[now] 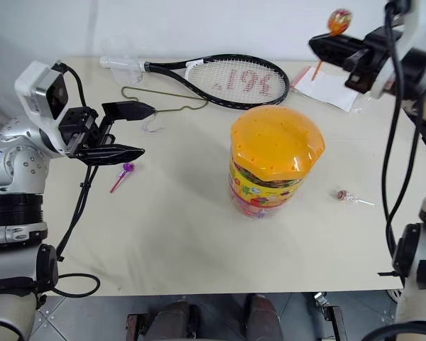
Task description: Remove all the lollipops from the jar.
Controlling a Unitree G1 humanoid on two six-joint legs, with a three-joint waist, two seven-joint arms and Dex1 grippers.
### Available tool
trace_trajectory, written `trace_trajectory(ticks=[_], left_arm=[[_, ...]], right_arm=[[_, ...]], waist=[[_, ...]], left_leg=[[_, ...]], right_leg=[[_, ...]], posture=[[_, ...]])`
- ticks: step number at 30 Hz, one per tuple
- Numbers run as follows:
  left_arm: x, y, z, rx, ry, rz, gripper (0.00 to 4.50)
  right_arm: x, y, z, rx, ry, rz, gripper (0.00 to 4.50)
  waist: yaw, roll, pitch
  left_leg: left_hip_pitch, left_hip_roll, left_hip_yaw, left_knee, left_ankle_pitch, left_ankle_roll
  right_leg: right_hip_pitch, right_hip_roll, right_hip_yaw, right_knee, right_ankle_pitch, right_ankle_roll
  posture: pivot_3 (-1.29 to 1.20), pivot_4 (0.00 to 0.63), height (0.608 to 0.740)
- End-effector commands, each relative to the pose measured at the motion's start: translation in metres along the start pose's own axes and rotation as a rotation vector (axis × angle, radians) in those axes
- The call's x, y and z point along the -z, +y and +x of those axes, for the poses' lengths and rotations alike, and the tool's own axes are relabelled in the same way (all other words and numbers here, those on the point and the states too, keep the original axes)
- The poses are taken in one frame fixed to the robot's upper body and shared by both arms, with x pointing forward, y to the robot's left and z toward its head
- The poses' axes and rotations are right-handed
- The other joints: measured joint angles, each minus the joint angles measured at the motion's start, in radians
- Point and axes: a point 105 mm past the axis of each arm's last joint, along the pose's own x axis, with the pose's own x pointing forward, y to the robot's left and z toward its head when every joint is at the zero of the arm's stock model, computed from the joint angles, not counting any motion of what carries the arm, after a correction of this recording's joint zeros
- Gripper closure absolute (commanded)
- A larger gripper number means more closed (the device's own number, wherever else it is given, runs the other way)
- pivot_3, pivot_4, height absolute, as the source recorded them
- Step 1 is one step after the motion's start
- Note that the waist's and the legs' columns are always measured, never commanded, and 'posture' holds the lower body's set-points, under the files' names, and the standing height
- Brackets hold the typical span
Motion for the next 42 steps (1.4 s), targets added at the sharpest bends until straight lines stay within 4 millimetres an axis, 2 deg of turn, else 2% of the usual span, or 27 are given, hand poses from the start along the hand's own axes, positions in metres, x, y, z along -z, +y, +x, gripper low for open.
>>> trace_trajectory(ticks=[1,2,5,6,9,11,13,18,21,26,32,35,42], left_arm=[[-0.007,0.003,-0.002,-0.024,0.031,0.050,0.00],[-0.007,0.002,-0.003,-0.026,0.032,0.051,0.00],[-0.005,0.005,-0.007,-0.061,0.058,0.032,0.00],[-0.005,0.005,-0.008,-0.070,0.062,0.028,0.00],[0.005,0.018,-0.013,-0.149,0.115,-0.012,0.00],[0.009,0.020,-0.016,-0.166,0.128,-0.039,0.00],[0.014,0.022,-0.017,-0.185,0.145,-0.069,0.00],[0.017,0.025,-0.015,-0.223,0.152,-0.115,0.00],[0.019,0.025,-0.016,-0.244,0.161,-0.122,0.00],[0.029,0.021,-0.027,-0.296,0.224,-0.089,0.00],[0.039,0.017,-0.035,-0.310,0.246,-0.084,0.00],[0.040,0.019,-0.035,-0.319,0.245,-0.077,0.00],[0.038,0.021,-0.034,-0.335,0.220,-0.068,0.00]], right_arm=[[-0.007,-0.037,-0.041,0.225,0.005,-0.034,4.48],[-0.003,-0.042,-0.048,0.259,0.027,-0.031,4.48],[0.041,-0.064,-0.085,0.422,0.206,0.037,4.48],[0.051,-0.067,-0.094,0.454,0.250,0.046,4.48],[0.100,-0.070,-0.120,0.509,0.429,0.093,4.48],[0.127,-0.070,-0.129,0.526,0.506,0.127,4.48],[0.149,-0.068,-0.130,0.530,0.540,0.175,4.48],[0.182,-0.071,-0.122,0.537,0.575,0.231,4.48],[0.191,-0.079,-0.123,0.562,0.576,0.247,4.48],[0.191,-0.100,-0.148,0.646,0.580,0.255,4.48],[0.219,-0.111,-0.180,0.723,0.695,0.283,4.48],[0.229,-0.112,-0.182,0.732,0.713,0.295,3.77],[0.229,-0.109,-0.182,0.714,0.714,0.298,1.35]], waist=[[0.003,0.000,0.000],[0.003,0.000,0.000],[0.001,0.000,0.000],[0.002,0.000,0.000],[0.001,0.000,0.000],[-0.002,0.001,0.000],[-0.006,0.001,0.000],[-0.005,0.001,0.000],[-0.003,0.001,0.000],[0.000,0.001,0.000],[-0.004,0.001,0.000],[-0.005,0.001,0.000],[-0.004,0.001,0.000]], left_leg=[[0.000,0.000,0.000,0.000,0.000,0.000],[-0.001,0.000,0.000,0.000,0.000,0.000],[-0.001,0.000,0.000,0.000,0.000,0.000],[-0.001,0.000,0.000,0.000,0.000,0.000],[-0.002,0.000,0.000,0.000,0.000,0.000],[-0.001,0.000,0.000,0.000,0.000,0.000],[-0.001,0.000,0.001,0.000,0.000,0.000],[0.000,0.000,0.001,0.000,0.000,0.000],[0.000,0.000,0.001,0.000,0.000,0.000],[0.000,0.000,0.001,0.000,0.000,0.000],[0.000,0.000,0.001,0.000,0.000,0.000],[0.001,0.000,0.002,0.000,0.000,0.000],[0.001,0.000,0.002,0.000,0.000,0.000]], right_leg=[[0.000,0.000,0.000,0.000,0.000,0.000],[0.000,0.000,-0.001,-0.001,0.000,0.000],[0.000,0.000,-0.001,-0.001,0.000,0.000],[0.000,0.000,-0.001,-0.001,0.000,0.000],[-0.001,0.000,-0.001,-0.001,0.000,0.000],[-0.001,0.000,-0.001,0.000,0.000,0.000],[-0.001,0.000,0.000,0.000,0.000,0.000],[-0.001,0.000,0.001,0.001,0.000,0.000],[-0.001,0.000,0.001,0.001,0.000,0.000],[-0.001,0.000,0.001,0.000,0.000,0.000],[0.000,0.000,0.001,0.000,0.000,0.000],[0.000,0.000,0.001,0.000,0.000,0.000],[0.000,0.000,0.001,0.000,0.000,0.000]], posture=[[0.00,0.150,0.740],[0.00,0.150,0.740],[0.00,0.150,0.740],[0.00,0.150,0.740],[0.00,0.150,0.740],[0.00,0.150,0.740],[0.00,0.150,0.740],[0.00,0.150,0.740],[0.00,0.150,0.740],[0.00,0.150,0.740],[0.00,0.150,0.740],[0.00,0.150,0.740],[0.00,0.150,0.740]])
